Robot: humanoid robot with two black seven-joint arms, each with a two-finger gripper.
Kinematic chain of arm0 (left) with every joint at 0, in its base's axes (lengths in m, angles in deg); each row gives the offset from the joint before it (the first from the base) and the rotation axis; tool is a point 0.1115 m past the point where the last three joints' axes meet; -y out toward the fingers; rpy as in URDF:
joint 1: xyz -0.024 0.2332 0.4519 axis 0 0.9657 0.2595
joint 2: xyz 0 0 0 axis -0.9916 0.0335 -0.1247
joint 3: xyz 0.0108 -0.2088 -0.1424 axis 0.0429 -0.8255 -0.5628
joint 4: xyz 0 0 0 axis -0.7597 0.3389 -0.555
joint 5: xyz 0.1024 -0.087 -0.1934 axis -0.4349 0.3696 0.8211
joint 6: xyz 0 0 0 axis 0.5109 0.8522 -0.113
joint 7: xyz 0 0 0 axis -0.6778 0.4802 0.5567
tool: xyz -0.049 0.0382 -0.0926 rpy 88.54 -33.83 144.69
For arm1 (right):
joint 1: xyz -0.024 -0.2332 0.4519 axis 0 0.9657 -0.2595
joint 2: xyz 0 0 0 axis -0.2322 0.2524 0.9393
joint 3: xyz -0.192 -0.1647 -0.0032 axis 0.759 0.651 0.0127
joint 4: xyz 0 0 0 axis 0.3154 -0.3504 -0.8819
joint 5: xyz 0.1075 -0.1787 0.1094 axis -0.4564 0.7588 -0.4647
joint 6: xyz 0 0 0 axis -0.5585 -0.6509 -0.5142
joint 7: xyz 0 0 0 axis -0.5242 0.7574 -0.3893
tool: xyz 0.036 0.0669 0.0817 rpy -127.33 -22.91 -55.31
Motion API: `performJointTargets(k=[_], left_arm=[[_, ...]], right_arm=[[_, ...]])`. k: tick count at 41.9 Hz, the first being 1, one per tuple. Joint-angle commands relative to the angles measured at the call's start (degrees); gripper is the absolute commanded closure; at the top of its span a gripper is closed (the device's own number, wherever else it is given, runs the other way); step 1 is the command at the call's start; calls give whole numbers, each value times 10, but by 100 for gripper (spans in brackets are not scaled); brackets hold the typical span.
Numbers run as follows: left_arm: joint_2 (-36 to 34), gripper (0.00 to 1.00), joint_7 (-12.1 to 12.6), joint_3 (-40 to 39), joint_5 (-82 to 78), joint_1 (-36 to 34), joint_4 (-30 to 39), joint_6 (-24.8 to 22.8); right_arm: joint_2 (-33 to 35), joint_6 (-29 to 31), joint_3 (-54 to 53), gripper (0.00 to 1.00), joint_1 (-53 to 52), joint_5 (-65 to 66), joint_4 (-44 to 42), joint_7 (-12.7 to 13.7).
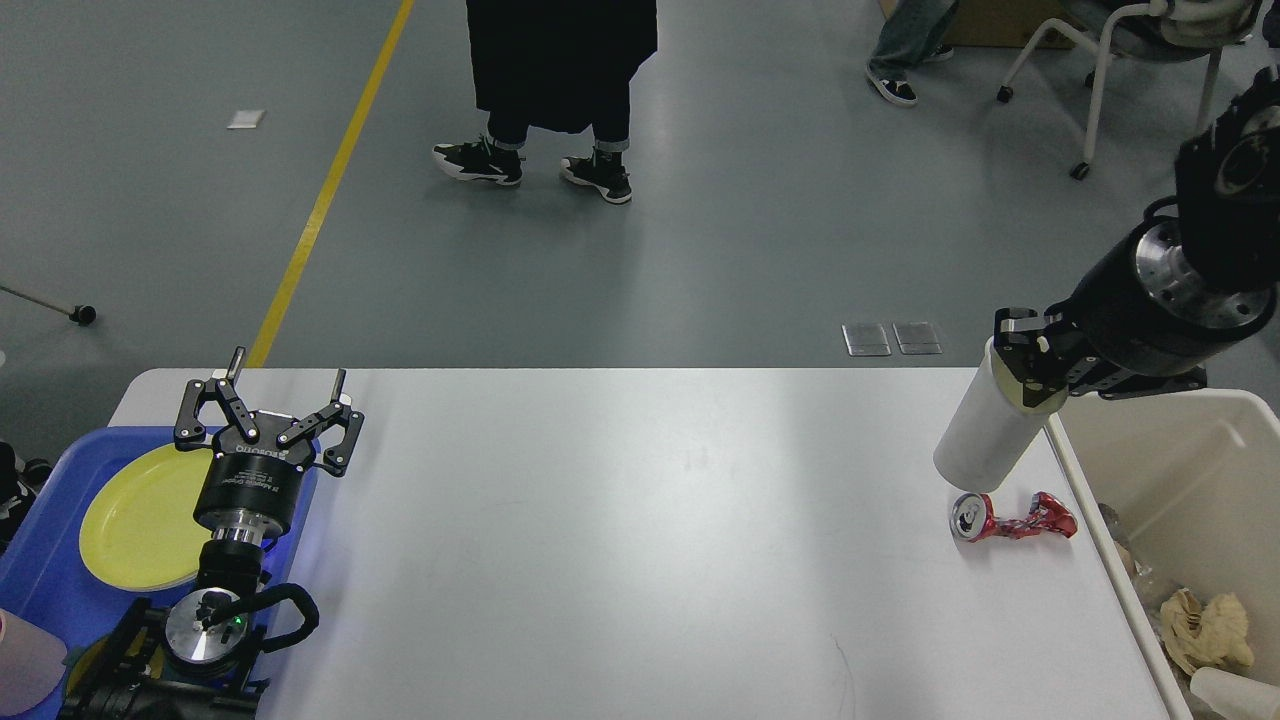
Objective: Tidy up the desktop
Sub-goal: 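Lift the paper cup and carry it into the white bin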
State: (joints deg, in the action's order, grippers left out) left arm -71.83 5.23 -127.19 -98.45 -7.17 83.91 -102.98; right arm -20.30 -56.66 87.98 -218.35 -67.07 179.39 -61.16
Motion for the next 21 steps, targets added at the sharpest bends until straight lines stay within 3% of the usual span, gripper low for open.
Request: performJointTargets(k=[1,11,21], left_arm=[[0,4,0,0,0,0,0,0],[0,4,0,0,0,0,0,0],[0,4,0,0,0,0,0,0]], right_arm=[[6,-38,26,100,0,-1,0,0],[53,-98,112,100,27,7,-20,-1],[175,-161,126,100,214,35,-152,-2]])
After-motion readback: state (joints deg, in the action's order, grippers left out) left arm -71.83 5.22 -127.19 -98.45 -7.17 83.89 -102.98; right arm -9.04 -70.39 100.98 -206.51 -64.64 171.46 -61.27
